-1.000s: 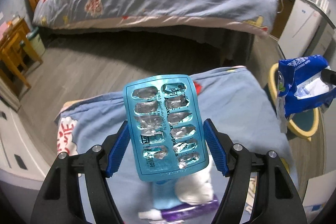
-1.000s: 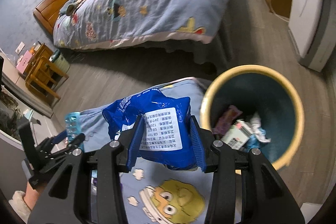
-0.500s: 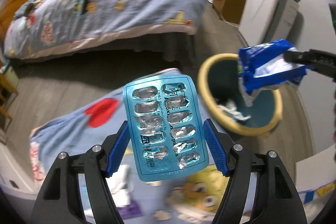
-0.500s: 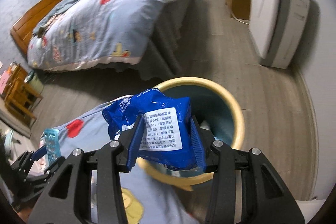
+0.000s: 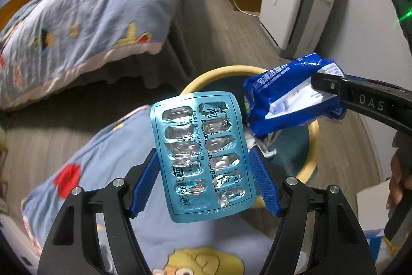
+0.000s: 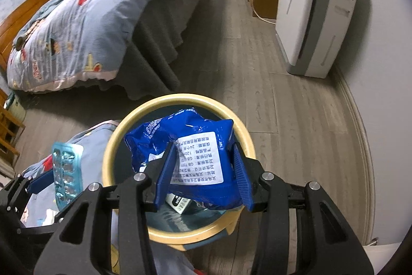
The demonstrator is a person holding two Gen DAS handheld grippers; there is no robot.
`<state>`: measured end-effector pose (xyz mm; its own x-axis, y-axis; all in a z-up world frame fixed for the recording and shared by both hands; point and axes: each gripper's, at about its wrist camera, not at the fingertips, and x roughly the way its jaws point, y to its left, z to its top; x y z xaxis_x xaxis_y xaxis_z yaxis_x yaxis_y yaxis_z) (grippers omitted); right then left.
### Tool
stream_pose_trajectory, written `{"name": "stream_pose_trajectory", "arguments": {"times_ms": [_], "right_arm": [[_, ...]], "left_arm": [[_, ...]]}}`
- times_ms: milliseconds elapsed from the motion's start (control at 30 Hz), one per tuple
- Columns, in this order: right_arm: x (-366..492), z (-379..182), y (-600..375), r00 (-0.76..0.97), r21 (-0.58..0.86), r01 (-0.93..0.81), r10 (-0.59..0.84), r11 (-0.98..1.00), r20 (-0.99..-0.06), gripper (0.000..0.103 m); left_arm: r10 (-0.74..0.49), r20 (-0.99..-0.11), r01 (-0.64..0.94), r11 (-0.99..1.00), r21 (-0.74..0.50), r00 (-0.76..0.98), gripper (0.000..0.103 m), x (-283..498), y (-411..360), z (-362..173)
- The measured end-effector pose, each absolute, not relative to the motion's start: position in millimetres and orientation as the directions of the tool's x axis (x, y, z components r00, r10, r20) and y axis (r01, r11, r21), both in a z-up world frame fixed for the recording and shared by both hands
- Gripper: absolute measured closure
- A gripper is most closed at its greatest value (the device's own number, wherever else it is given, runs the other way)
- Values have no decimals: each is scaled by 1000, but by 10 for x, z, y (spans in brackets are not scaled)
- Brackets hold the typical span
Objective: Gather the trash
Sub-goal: 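Drop the wet-wipe pack into the bin with right gripper while left gripper drops blister pack, then move both grippers back over the remaining trash on the cushion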
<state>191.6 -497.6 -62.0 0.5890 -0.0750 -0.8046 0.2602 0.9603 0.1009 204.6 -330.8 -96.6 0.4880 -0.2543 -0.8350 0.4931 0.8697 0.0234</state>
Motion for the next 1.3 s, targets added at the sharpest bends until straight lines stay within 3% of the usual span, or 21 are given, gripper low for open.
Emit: {"name": "stream_pose_trajectory", "arguments": {"times_ms": [100,200,233,467,900,1300], "right_arm": [[1913,-572,-5056,622,154,273,-53,950,-781,53],[1905,-525,-5085,648,176,281,-52,943,-760,32],[1909,-514,-5086,653,179,278,-49,944,-756,31],[1916,-470,-5009,660,137,266,-77,954,-748,6],[1804,-190,-4730,681,52,246,-134,968,-719,6],[1458,-30,-4077,698,-1,166,-118,986,-707,6]], "left_arm": [[-284,-819,517,856,17,498,30,2099,-3441,-960],[-301,-798,519,854,18,523,16,2133,-3499,-927],[-304,-791,518,855,19,531,13,2138,-3503,-919],[-286,-799,500,866,21,530,9,2134,-3409,-992],[-252,-775,464,884,60,580,7,1725,-2818,-691],[-155,-729,380,912,154,667,7,1085,-1728,-297]]}}
